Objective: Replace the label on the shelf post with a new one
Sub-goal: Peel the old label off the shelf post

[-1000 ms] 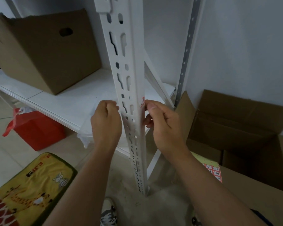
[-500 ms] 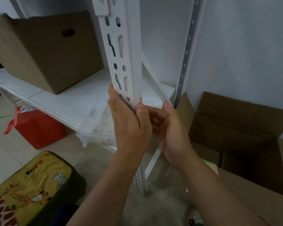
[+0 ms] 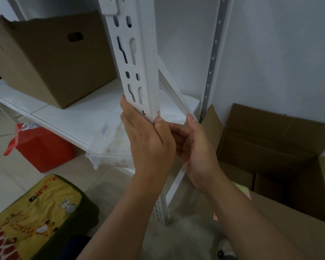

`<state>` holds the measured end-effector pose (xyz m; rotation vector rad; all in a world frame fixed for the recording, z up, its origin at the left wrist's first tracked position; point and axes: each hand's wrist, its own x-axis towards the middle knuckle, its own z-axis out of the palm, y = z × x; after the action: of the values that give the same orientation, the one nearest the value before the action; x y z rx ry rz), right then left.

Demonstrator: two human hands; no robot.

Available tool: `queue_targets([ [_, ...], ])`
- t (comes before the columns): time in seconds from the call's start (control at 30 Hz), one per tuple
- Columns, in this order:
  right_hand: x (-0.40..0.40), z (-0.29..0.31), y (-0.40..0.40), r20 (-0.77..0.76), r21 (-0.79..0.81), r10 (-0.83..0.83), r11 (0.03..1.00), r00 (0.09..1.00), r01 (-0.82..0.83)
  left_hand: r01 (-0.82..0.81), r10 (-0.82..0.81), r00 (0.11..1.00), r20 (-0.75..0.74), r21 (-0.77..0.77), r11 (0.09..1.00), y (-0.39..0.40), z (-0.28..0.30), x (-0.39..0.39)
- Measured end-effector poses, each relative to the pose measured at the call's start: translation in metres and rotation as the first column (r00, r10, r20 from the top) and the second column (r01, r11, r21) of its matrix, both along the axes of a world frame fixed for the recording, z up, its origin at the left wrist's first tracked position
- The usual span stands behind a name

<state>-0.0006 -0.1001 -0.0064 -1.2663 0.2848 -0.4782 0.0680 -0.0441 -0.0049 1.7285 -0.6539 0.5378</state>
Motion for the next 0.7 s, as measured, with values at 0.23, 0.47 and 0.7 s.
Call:
queue_targets([
  [0.23,-0.001,0.0,-0.001,0.01,0.0,0.022,1.0,1.0,-0.022,-0.005,0.004,1.0,-0.018,-0.019,1.0,-0.002,0.001,-0.001],
  [0.47,0.0,-0.002,-0.003,0.024,-0.041,0.001,0.999,1.0,0.0,0.023,-0.024,0.999,-0.021,-0.044,0.999,-0.002,-0.001,-0.001],
  [0.7,0.0,-0.001,-0.01,0.066,0.025,-0.156,0.988,0.986,0.155,-0.011,0.01,1.0,-0.009,-0.064,0.998,-0.003,0.002,-0.002],
])
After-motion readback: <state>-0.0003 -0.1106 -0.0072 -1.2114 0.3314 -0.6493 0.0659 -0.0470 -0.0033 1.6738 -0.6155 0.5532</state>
